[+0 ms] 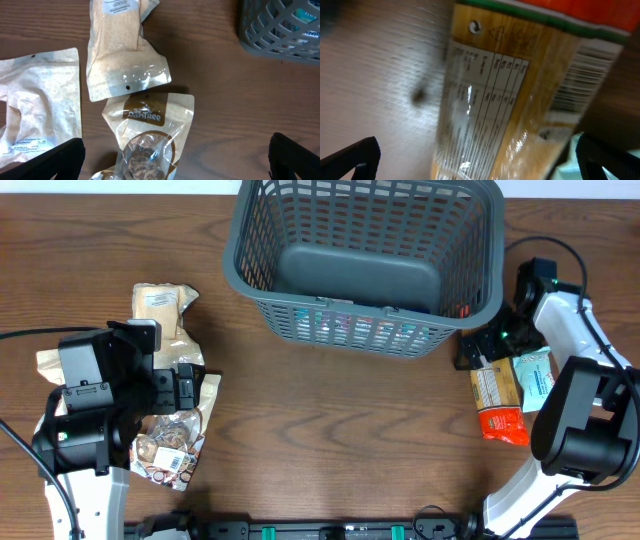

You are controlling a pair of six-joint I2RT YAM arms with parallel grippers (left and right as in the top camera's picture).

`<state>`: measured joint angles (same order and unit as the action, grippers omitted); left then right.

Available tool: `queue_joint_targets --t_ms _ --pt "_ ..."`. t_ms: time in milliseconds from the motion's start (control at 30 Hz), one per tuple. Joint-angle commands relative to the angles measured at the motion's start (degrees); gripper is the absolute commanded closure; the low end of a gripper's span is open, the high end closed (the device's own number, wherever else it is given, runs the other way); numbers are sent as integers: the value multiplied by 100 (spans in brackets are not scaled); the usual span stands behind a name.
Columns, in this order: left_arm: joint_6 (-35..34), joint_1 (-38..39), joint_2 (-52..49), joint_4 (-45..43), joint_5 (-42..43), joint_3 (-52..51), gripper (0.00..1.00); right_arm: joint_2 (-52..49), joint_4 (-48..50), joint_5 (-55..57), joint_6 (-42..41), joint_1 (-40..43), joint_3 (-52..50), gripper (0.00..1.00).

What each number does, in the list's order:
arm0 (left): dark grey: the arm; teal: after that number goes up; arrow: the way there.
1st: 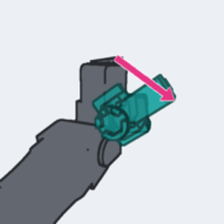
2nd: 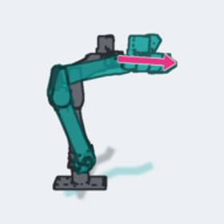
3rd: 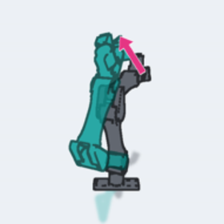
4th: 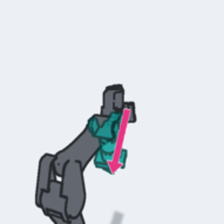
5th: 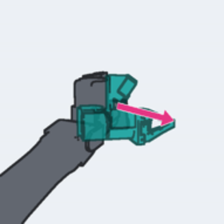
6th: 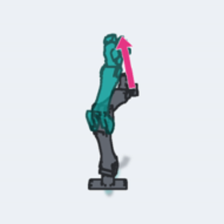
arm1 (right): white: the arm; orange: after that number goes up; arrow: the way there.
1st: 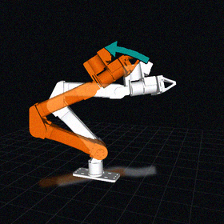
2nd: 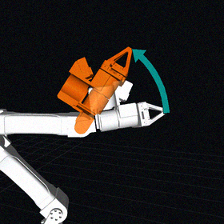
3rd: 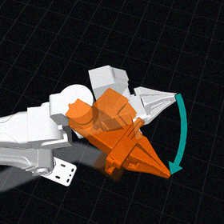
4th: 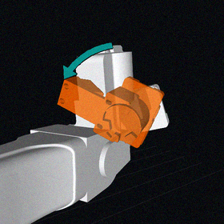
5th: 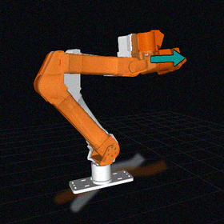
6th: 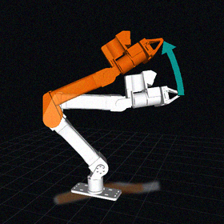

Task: Pack container
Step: 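Lower the right gripper onto the orange snack box and grasp it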

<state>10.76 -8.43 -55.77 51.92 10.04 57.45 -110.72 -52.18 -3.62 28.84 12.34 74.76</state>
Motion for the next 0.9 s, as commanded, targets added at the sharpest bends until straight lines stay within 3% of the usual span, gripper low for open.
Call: queue_joint_targets --t_ms 0,167,233,267,300,333,567,867 --pt "79 -24 4 31 -66 20 1 79 291 17 -142 52 -415 1" --pt "79 -24 4 48 -66 20 1 76 837 -11 -361 55 -848 1" --pt "76 -24 4 52 -66 20 1 76 990 -4 -487 57 -925 9" --pt "79 -24 4 59 -66 20 1 76 1056 -4 -560 61 -953 36" --pt "76 -24 4 68 -66 20 1 76 1108 0 -658 63 -970 74" --pt "76 -24 4 74 -66 20 1 76 1161 24 -800 76 -979 98" --pt "79 -24 4 94 -66 20 1 76 1296 31 -1491 219 -981 99" --pt "79 -24 4 87 -66 20 1 181 1637 35 -3254 833 -848 99"
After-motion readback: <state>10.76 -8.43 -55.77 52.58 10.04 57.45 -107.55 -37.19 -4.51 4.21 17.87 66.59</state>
